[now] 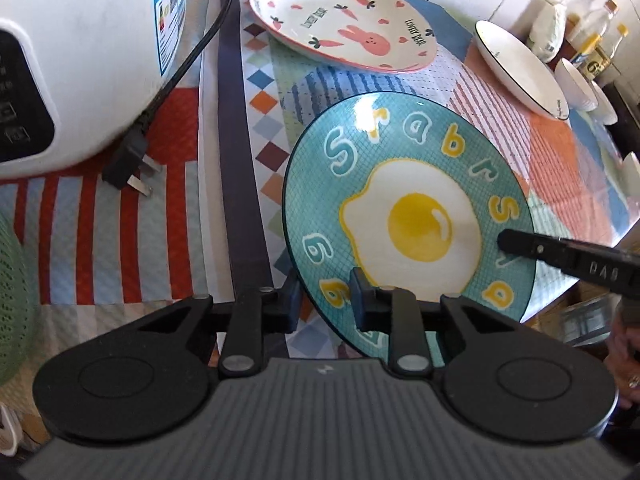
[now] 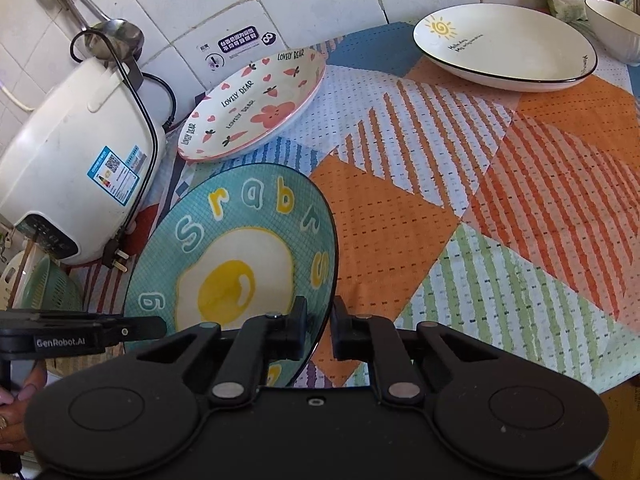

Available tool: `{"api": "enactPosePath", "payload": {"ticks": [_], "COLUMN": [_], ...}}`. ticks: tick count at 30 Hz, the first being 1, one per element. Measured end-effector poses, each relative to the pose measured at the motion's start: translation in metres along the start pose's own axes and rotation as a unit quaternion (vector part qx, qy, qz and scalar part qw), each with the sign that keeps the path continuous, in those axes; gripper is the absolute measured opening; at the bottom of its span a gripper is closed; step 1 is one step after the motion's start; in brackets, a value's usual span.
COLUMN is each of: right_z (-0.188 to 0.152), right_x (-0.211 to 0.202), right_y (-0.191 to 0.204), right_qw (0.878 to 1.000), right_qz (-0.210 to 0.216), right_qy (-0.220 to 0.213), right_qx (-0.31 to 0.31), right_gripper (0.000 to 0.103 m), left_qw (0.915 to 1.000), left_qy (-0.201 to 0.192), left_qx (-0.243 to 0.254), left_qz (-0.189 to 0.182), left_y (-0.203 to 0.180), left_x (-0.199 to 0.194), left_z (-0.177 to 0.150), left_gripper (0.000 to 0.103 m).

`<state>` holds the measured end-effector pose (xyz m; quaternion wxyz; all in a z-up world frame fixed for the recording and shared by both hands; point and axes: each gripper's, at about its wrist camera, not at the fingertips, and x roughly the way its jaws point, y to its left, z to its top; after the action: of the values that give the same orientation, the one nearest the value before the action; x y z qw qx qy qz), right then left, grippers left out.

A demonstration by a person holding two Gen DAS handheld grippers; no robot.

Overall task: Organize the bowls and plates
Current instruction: 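Grasp the rim of the teal egg plate with both grippers and lift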

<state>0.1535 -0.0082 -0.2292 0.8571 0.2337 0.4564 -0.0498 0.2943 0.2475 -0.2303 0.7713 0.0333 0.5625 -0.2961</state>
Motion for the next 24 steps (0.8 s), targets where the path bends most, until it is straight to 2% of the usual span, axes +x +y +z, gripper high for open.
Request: {"api": "enactPosePath", "payload": {"ticks": [8,12,14,18,24], "right_z": [0.004,0.004,0.003,0.004,0.005], "right_x": [0.010,0.006,-0.002,-0.017,-0.041], "right_y": [-0.011,-0.004,0.002,0.009,0.011], "right_qw": [0.998,0.999,0.998,0.998,0.997], "right_qz": [0.036,0.041,0.051,0.052,0.069], "right_qy": [0.013,0.024,0.023,0.018,-0.004], "right_qx": [0.040,0.022,0.003,-0.016,-0.019], "right_gripper": [0.018,0.018,0.018,0.019,0.019], "left_qw": [1.0000,0.9997,0.9997,0.9998,0.9997], "left_qy": [0.001,0.007,0.002,0.004,-0.023], "left_qx": [0.006,-0.016,-0.009,-0.016,0.006], "left_qz": [0.004,0.018,0.023,0.008,0.008], "left_y": [-0.003,-0.003,-0.005,-0.006,-0.021], "left_x": [0.003,-0.001,-0.007,-0.018,-0.045], "left_z": [0.001,0.005,0.007,0.010,0.014], "left_gripper": [0.025,0.025,0.026,0.024,0.024]}}
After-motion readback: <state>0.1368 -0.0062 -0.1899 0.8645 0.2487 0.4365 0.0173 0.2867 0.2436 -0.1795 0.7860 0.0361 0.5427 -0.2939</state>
